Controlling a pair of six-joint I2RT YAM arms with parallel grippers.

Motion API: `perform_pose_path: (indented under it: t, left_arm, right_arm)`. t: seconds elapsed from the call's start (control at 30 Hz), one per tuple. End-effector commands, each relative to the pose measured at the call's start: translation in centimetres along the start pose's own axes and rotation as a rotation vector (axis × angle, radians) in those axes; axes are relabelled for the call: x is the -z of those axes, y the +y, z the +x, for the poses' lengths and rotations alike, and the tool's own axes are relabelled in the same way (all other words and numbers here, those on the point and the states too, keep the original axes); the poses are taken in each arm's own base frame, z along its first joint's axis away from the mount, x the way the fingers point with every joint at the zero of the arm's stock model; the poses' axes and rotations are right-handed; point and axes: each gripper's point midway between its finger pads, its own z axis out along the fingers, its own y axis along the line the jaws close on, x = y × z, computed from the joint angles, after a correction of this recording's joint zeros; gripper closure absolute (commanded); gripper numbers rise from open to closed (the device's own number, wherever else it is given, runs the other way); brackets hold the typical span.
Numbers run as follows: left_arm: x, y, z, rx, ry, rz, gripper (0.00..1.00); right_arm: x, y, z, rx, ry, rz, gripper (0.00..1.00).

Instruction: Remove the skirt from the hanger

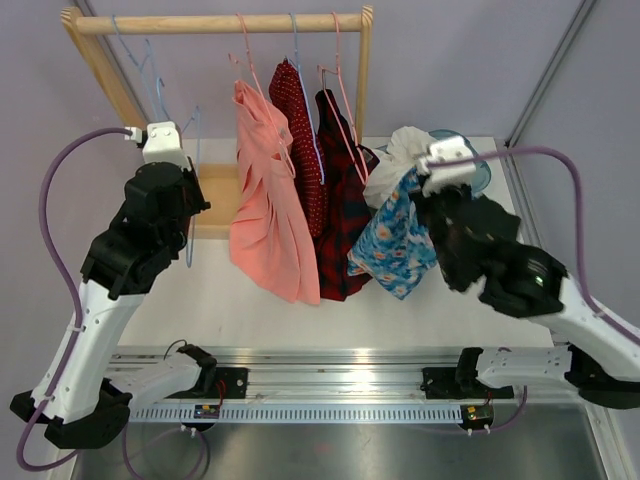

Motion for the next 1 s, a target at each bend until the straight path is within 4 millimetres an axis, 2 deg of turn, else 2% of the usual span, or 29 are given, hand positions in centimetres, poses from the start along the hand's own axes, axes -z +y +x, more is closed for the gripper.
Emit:
perform_pose_path:
  t: [0.0,0.03,0.07,0.1,0.13,0.17,0.2,0.23,0.27,0.3,0.33,0.37,0.4,0.43,0.47,0.5,0.53,0.57,0.63,0.67,0.7,0.73,0.77,0.8,0.83,0.87,0.9,0.97]
  left_arm:
    - [0.8,0.7,-1.4,0.057,-0.072,-0.011,1.0]
    - [0.8,0.7,-1.2,0.056,-0.068,-0.007,1.0]
    - [0.8,0.7,-0.6,0.051,-0.058,-0.006,1.0]
    - [1.1,0.9,-0.7,0.055,-0.063,-0.002,1.0]
    - [1.1,0.9,-0.5,0.051,-0.06,-0.001,1.0]
    - [1.2,1.0,-0.2,0.043,-0.051,-0.002,1.0]
    - [1.2,1.1,-0.1,0.041,-0.051,-0.002,1.0]
    - [1.2,1.1,0.0,0.039,-0.047,-0.003,1.0]
    - [1.3,1.1,0.1,0.037,-0.044,0.0,1.0]
    - [1.4,1.1,0.1,0.037,-0.043,0.003,1.0]
    - [1.5,1.1,0.0,0.046,-0.046,0.007,1.0]
    - [1.6,1.1,0.2,0.044,-0.041,0.015,1.0]
    - [1.7,1.0,0.2,0.047,-0.04,0.02,1.0]
    - [1.7,1.0,0.2,0.049,-0.039,0.021,1.0]
    - [1.6,0.9,0.2,0.047,-0.037,0.021,1.0]
    - [1.8,1.0,0.0,0.049,-0.038,0.022,1.0]
    - [1.5,0.8,0.1,0.043,-0.029,0.02,1.0]
    - [1.6,0.8,0.0,0.047,-0.032,0.026,1.0]
    - [1.6,0.6,-0.4,0.048,-0.036,0.03,1.0]
    - [1.4,0.6,-0.5,0.045,-0.035,0.023,1.0]
    - [1.3,0.5,-0.7,0.046,-0.037,0.021,1.0]
    - [1.4,0.6,-1.1,0.053,-0.047,0.02,1.0]
    - [1.2,0.4,-1.2,0.052,-0.046,0.018,1.0]
    - [1.2,0.4,-1.5,0.055,-0.051,0.016,1.0]
    - [1.4,0.4,-2.1,0.064,-0.064,0.017,1.0]
    - [1.1,0.2,-2.3,0.061,-0.064,0.016,1.0]
    - [1.0,0.2,-2.6,0.056,-0.068,0.013,1.0]
    - [0.8,0.1,-3.8,0.06,-0.09,0.004,1.0]
  right_arm:
    - [-5.6,-2.1,2.0,0.142,0.107,0.119,1.0]
    - [-6.2,-3.4,1.5,0.103,0.081,0.161,1.0]
    - [-6.9,-6.7,1.0,0.023,0.058,0.262,1.0]
    - [-7.5,-7.7,-0.1,-0.041,0.021,0.273,1.0]
    - [-7.5,-9.3,-1.9,-0.1,-0.02,0.303,1.0]
    - [-8.9,-10.8,-1.7,-0.132,-0.011,0.348,1.0]
    - [-9.5,-11.6,-2.4,-0.146,-0.02,0.367,1.0]
    - [-9.4,-13.0,-4.9,-0.181,-0.07,0.39,1.0]
    - [-11.9,-12.6,-4.4,-0.156,-0.039,0.394,1.0]
    - [-12.7,-13.9,-4.7,-0.151,-0.039,0.424,1.0]
    - [-12.4,-15.2,-7.5,-0.179,-0.101,0.44,1.0]
    - [-14.9,-14.8,-6.8,-0.163,-0.076,0.428,1.0]
    - [-14.3,-17.3,-9.2,-0.194,-0.14,0.471,1.0]
    - [-15.0,-17.6,-9.7,-0.225,-0.158,0.459,1.0]
    - [-17.2,-17.6,-8.9,-0.223,-0.137,0.443,1.0]
    - [-16.7,-19.3,-10.4,-0.245,-0.189,0.47,1.0]
    - [-17.4,-19.6,-10.3,-0.275,-0.197,0.464,1.0]
    - [-19.1,-19.3,-9.4,-0.282,-0.176,0.435,1.0]
    - [-20.7,-19.6,-7.9,-0.349,-0.161,0.414,1.0]
    - [-21.6,-19.1,-7.5,-0.371,-0.163,0.38,1.0]
    - [-23.6,-18.1,-3.9,-0.381,-0.084,0.352,1.0]
    - [-23.8,-17.8,-3.1,-0.421,-0.081,0.327,1.0]
    - [-25.9,-16.1,1.0,-0.439,-0.013,0.28,1.0]
    - [-26.6,-15.3,2.8,-0.464,0.012,0.251,1.0]
    - [-27.0,-14.1,3.6,-0.525,0.007,0.204,1.0]
    - [-27.5,-13.2,5.7,-0.551,0.046,0.182,1.0]
    - [-28.0,-11.5,10.8,-0.571,0.151,0.163,1.0]
    - [-28.1,-9.6,14.4,-0.65,0.196,0.125,1.0]
